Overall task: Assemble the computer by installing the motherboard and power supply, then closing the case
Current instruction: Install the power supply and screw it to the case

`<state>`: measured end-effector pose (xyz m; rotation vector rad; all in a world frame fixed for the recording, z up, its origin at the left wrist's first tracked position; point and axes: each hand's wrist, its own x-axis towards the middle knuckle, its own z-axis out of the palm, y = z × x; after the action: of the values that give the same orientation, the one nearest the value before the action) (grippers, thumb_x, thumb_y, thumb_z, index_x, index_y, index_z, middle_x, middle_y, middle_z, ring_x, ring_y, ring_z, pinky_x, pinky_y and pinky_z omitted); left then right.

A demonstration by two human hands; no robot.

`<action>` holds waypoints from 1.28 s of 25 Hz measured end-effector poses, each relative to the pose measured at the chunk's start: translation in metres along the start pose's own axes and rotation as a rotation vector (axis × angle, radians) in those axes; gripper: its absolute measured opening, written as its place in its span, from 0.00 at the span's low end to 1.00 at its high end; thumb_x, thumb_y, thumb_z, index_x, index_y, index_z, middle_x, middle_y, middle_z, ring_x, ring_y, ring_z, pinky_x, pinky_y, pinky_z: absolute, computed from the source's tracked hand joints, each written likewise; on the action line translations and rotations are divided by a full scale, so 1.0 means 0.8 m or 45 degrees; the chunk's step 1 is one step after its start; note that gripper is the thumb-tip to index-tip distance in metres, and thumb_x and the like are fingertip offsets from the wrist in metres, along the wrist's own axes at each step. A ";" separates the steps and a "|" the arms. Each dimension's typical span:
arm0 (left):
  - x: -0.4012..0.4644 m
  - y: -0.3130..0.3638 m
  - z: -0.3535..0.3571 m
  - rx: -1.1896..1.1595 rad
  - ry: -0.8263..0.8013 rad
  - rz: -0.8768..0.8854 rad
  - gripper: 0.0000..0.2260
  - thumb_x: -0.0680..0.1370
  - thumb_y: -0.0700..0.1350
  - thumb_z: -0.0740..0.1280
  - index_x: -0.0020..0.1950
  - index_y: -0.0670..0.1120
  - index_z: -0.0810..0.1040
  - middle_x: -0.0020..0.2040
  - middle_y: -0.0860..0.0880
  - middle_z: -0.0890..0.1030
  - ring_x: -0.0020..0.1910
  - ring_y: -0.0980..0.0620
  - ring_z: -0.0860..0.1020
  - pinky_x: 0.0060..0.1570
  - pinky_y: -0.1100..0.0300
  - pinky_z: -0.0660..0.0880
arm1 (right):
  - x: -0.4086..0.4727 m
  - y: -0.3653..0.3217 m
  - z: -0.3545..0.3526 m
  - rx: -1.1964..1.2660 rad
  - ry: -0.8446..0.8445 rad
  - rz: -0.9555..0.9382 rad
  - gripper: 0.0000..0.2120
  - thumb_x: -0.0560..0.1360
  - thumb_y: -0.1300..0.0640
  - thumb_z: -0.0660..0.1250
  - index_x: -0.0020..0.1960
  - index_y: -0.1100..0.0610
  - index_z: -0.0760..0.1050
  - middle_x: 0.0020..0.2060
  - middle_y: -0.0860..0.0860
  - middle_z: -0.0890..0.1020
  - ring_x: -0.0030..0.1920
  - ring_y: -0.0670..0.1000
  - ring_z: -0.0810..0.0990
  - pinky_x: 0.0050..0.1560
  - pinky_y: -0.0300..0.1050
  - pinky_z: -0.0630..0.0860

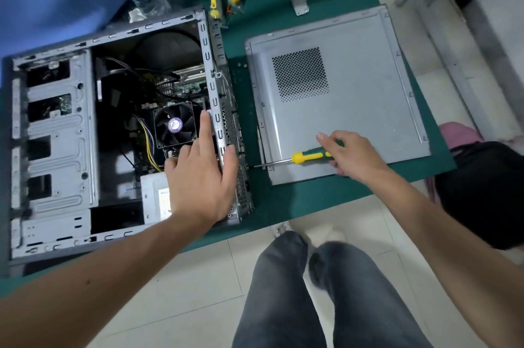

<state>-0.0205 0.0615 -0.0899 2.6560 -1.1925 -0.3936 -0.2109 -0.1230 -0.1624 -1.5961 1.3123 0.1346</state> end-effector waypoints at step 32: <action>0.004 -0.007 0.009 0.003 0.077 0.024 0.30 0.81 0.61 0.46 0.81 0.52 0.47 0.50 0.47 0.80 0.50 0.45 0.76 0.60 0.38 0.68 | 0.010 0.019 -0.004 0.428 -0.170 -0.081 0.03 0.75 0.54 0.70 0.47 0.50 0.75 0.38 0.51 0.79 0.29 0.50 0.76 0.34 0.45 0.71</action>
<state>-0.0168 0.0618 -0.0985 2.6371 -1.1994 -0.3062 -0.2210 -0.1291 -0.1749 -1.3177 1.1138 -0.0189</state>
